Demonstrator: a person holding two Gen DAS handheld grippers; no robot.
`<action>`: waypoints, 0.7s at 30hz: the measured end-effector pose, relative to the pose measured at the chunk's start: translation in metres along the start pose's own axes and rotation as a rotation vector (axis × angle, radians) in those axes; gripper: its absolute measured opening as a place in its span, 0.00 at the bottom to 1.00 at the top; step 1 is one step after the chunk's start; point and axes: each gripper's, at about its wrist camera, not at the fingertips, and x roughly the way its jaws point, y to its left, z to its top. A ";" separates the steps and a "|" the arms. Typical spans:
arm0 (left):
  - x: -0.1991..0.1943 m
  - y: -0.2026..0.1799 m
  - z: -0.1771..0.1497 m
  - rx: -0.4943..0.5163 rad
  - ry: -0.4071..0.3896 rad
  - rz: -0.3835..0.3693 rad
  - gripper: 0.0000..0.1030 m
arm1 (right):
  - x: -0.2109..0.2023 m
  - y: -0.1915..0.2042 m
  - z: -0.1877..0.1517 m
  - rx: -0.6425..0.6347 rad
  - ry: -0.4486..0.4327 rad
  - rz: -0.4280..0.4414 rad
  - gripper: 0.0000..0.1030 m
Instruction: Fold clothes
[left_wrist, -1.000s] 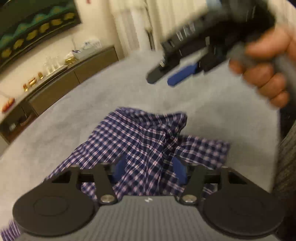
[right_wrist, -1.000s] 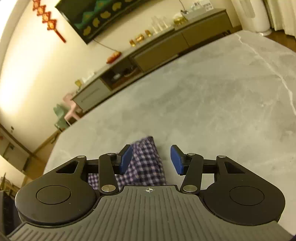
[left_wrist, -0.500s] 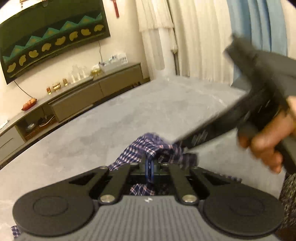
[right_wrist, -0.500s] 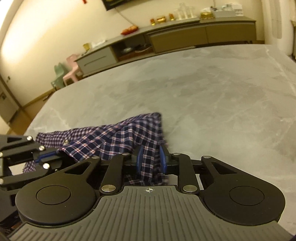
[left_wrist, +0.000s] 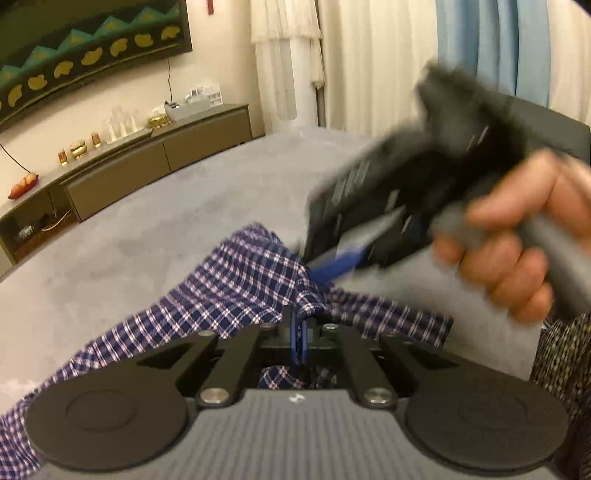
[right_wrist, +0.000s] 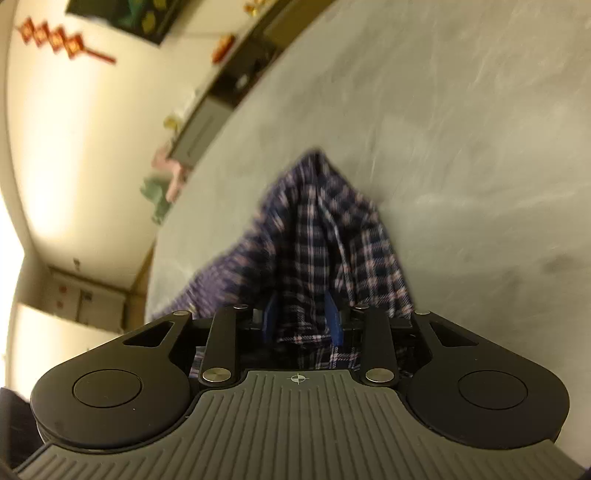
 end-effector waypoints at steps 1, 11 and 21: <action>0.002 0.002 -0.002 -0.003 0.000 0.002 0.03 | -0.008 0.000 0.001 -0.003 -0.026 0.000 0.38; -0.010 0.083 0.001 -0.408 -0.096 -0.104 0.04 | -0.015 0.057 -0.026 -0.464 -0.054 -0.180 0.52; -0.013 0.093 0.009 -0.455 -0.105 -0.175 0.05 | -0.009 0.108 -0.082 -0.967 -0.081 -0.223 0.59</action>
